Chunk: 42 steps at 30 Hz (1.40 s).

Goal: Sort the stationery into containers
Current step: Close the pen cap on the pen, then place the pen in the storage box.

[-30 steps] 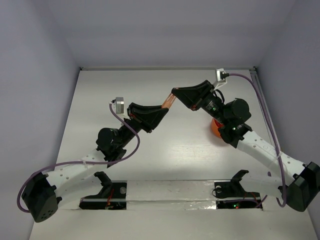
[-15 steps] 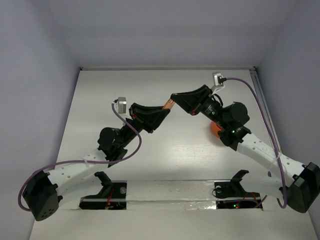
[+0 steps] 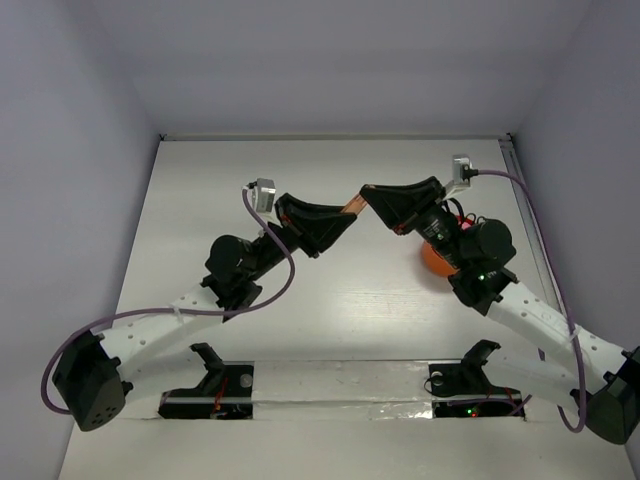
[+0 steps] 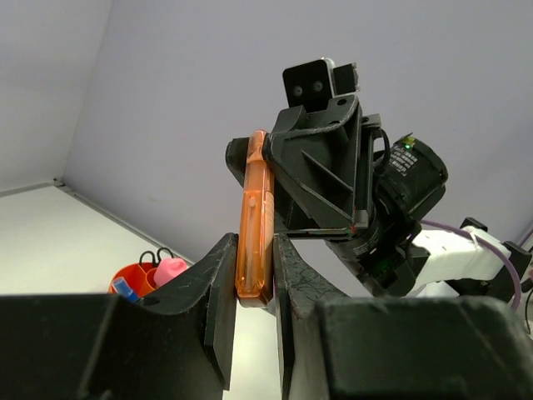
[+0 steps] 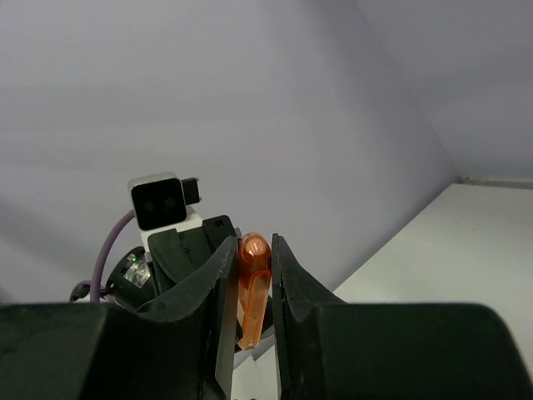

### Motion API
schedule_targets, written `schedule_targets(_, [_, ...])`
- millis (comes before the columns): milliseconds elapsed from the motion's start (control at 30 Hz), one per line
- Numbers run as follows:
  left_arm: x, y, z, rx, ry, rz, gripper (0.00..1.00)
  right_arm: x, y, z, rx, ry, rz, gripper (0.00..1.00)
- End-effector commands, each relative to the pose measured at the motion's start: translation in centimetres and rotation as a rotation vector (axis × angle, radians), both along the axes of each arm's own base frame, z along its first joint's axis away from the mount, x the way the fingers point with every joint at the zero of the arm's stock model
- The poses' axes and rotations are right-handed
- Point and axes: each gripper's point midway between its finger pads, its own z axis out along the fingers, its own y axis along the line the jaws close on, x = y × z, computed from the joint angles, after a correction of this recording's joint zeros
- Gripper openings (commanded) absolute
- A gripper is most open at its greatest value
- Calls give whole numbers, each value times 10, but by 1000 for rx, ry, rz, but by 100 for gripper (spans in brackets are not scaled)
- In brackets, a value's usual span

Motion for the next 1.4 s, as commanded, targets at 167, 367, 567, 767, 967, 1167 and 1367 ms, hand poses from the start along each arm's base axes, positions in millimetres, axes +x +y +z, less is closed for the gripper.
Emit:
schedule_targets(167, [-10,23,102,-227,-223,49,0,-40,48,-165,-500,282,303,0])
schedule_targets(367, [-3,15,81,-160,-187,58,0,-31,39,-165,-479,285,213,0])
schedule_targets(567, [13,19,13,-50,-33,123,44,4,21,-115,-334,246,27,0])
schedule_targets(767, [7,33,-42,44,47,157,84,61,-22,-75,-118,253,-207,0])
schedule_targets(967, [3,61,-69,114,89,253,99,101,-72,-79,-115,276,-440,0])
schedule_targets(1167, [14,75,-106,229,138,356,99,104,-181,-134,-331,384,-931,0])
schedule_targets(1367, [13,73,-124,293,116,352,99,72,-272,-160,-500,476,-1316,0])
